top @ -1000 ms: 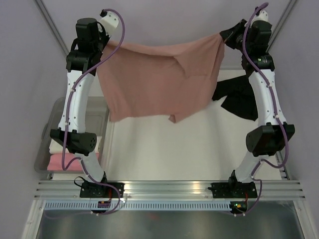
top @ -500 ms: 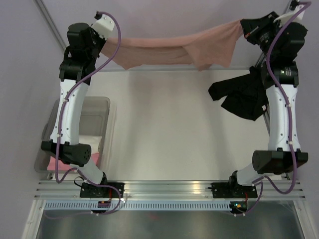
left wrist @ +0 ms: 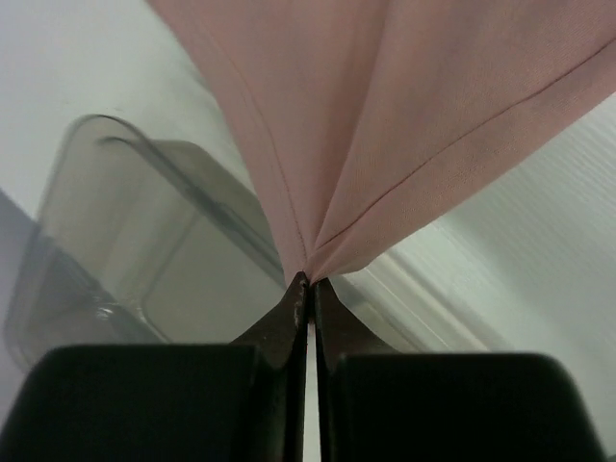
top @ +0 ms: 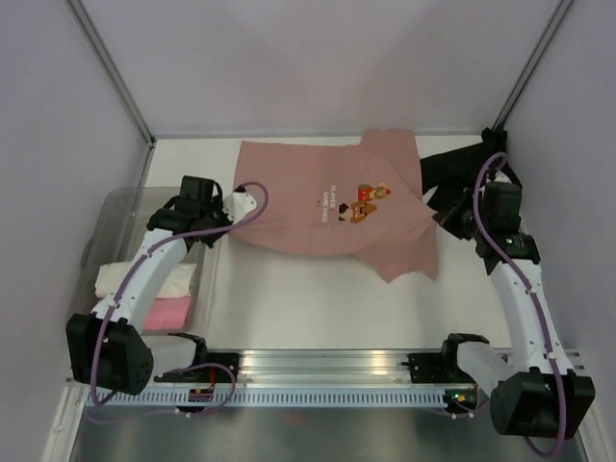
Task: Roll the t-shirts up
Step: Flatten the tshirt, then fold the tshirt
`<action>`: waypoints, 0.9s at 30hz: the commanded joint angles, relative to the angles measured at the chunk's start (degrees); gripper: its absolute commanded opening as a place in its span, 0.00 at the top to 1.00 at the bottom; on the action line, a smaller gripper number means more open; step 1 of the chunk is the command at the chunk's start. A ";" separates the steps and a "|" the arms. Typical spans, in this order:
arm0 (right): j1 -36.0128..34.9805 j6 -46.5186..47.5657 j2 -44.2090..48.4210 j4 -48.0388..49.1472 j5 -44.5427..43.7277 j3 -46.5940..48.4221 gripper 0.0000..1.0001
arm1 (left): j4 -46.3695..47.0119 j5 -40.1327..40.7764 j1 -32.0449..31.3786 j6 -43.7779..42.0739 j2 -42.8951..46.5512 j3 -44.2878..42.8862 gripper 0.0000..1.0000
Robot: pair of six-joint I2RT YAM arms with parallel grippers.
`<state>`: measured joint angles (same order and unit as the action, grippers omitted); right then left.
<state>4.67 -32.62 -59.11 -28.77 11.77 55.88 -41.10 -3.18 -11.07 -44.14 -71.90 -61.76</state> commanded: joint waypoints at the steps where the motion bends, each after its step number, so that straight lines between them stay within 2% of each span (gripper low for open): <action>1: 0.08 1.16 5.05 -5.58 2.02 -8.04 1.00 | 0.06 -2.36 -0.79 -3.15 4.13 5.67 0.98; 6: 0.08 -0.95 10.06 -9.89 1.33 -17.37 1.00 | -3.80 -2.09 -0.97 -3.14 8.60 11.74 0.98; 13: 0.17 -2.80 15.42 -22.80 -5.08 -17.47 1.00 | -11.80 -4.03 -1.32 -4.81 15.73 15.44 0.98; 16: 0.17 -3.85 17.89 -24.66 -4.92 -17.73 1.00 | -13.91 -3.94 -1.32 -3.76 16.70 15.26 0.98; 20: 0.08 -4.12 17.72 -24.58 -6.23 -19.40 1.00 | -14.27 -3.50 -1.32 -0.78 15.83 14.65 0.98; 27: 0.17 -5.87 11.14 -19.04 -5.01 -17.30 1.00 | -14.27 -2.53 -1.32 1.16 12.22 10.61 0.98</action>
<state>4.67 -36.62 -45.76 -50.11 7.42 36.51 -54.83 -5.08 -12.14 -45.08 -58.92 -47.46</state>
